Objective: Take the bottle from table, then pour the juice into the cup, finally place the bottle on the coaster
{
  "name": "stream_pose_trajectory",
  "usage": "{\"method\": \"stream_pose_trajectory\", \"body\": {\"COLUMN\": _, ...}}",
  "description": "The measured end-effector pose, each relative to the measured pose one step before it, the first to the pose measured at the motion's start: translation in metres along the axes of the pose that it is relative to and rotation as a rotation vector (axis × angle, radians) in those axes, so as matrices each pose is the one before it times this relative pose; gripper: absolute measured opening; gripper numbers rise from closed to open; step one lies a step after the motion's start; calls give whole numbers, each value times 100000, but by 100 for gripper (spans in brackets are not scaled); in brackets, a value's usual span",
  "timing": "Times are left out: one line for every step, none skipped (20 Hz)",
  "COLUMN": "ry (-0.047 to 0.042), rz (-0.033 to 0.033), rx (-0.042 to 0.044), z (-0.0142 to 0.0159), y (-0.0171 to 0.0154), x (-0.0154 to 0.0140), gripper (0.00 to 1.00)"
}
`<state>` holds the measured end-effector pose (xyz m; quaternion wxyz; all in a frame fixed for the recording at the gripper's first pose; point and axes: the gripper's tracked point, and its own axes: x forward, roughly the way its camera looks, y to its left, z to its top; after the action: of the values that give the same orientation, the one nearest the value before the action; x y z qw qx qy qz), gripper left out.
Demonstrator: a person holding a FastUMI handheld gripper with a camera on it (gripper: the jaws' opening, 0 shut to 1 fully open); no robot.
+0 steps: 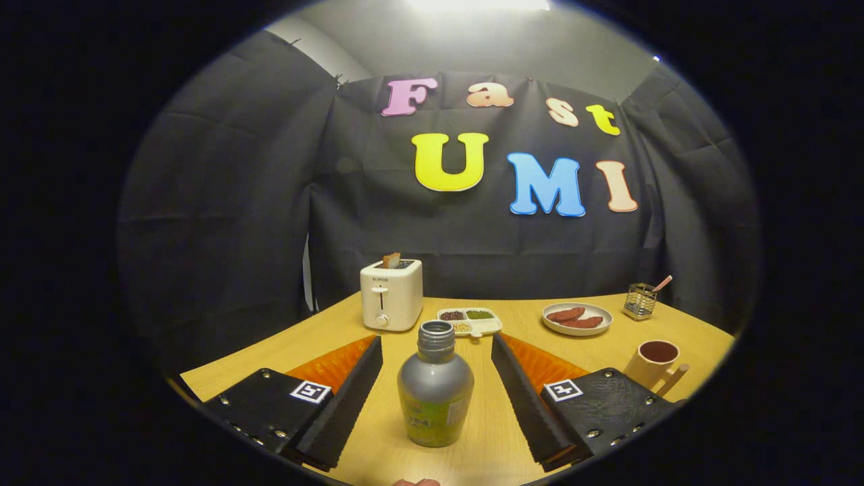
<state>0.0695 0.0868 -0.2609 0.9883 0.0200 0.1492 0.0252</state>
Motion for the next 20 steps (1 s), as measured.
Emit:
{"method": "stream_pose_trajectory", "body": {"ry": 2304, "rz": -601, "rx": 357, "z": -1141, "y": 36, "x": 411, "gripper": 99}}
{"method": "stream_pose_trajectory", "body": {"ry": 2024, "rz": -341, "rx": 120, "z": -887, "y": 63, "x": 258, "gripper": 99}}
{"method": "stream_pose_trajectory", "body": {"ry": 1928, "rz": -835, "rx": -10, "z": -823, "y": -46, "x": 233, "gripper": 99}}
{"method": "stream_pose_trajectory", "body": {"ry": 1623, "rz": -627, "rx": 125, "z": -702, "y": -2, "x": 165, "gripper": 99}}
{"method": "stream_pose_trajectory", "body": {"ry": 1796, "rz": -851, "rx": 350, "z": -725, "y": -101, "x": 164, "gripper": 99}}
{"method": "stream_pose_trajectory", "body": {"ry": 1850, "rz": -875, "rx": 428, "z": -708, "y": -76, "x": 183, "gripper": 99}}
{"method": "stream_pose_trajectory", "body": {"ry": 1565, "rz": -190, "rx": 512, "z": -470, "y": 77, "x": 166, "gripper": 99}}
{"method": "stream_pose_trajectory", "body": {"ry": 1577, "rz": -120, "rx": 280, "z": -578, "y": 40, "x": 148, "gripper": 99}}
{"method": "stream_pose_trajectory", "body": {"ry": 1674, "rz": -81, "rx": -18, "z": -474, "y": 14, "x": 146, "gripper": 99}}
{"method": "stream_pose_trajectory", "body": {"ry": 1594, "rz": 146, "rx": -113, "z": -495, "y": 100, "x": 158, "gripper": 99}}
{"method": "stream_pose_trajectory", "body": {"ry": 1256, "rz": 34, "rx": -136, "z": -306, "y": 8, "x": 60, "gripper": 99}}
{"method": "stream_pose_trajectory", "body": {"ry": 1230, "rz": 194, "rx": 141, "z": -588, "y": -5, "x": -30, "gripper": 99}}
{"method": "stream_pose_trajectory", "body": {"ry": 1149, "rz": -99, "rx": 180, "z": -528, "y": -30, "x": 35, "gripper": 99}}
{"method": "stream_pose_trajectory", "body": {"ry": 1437, "rz": -40, "rx": 189, "z": -411, "y": 81, "x": 19, "gripper": 99}}
{"method": "stream_pose_trajectory", "body": {"ry": 860, "rz": 406, "rx": 151, "z": -185, "y": 110, "x": 112, "gripper": 97}}
{"method": "stream_pose_trajectory", "body": {"ry": 269, "rz": 212, "rx": -272, "z": -153, "y": 69, "x": -49, "gripper": 97}}
{"method": "stream_pose_trajectory", "body": {"ry": -160, "rz": 422, "rx": -4, "z": 151, "y": 166, "x": -99, "gripper": 89}}
{"method": "stream_pose_trajectory", "body": {"ry": -51, "rz": 66, "rx": -120, "z": -93, "y": -8, "x": 228, "gripper": 83}}
{"method": "stream_pose_trajectory", "body": {"ry": 106, "rz": 736, "rx": 85, "z": 150, "y": 126, "x": 173, "gripper": 81}}
{"method": "stream_pose_trajectory", "body": {"ry": 556, "rz": 688, "rx": 222, "z": 57, "y": 93, "x": 89, "gripper": 81}}
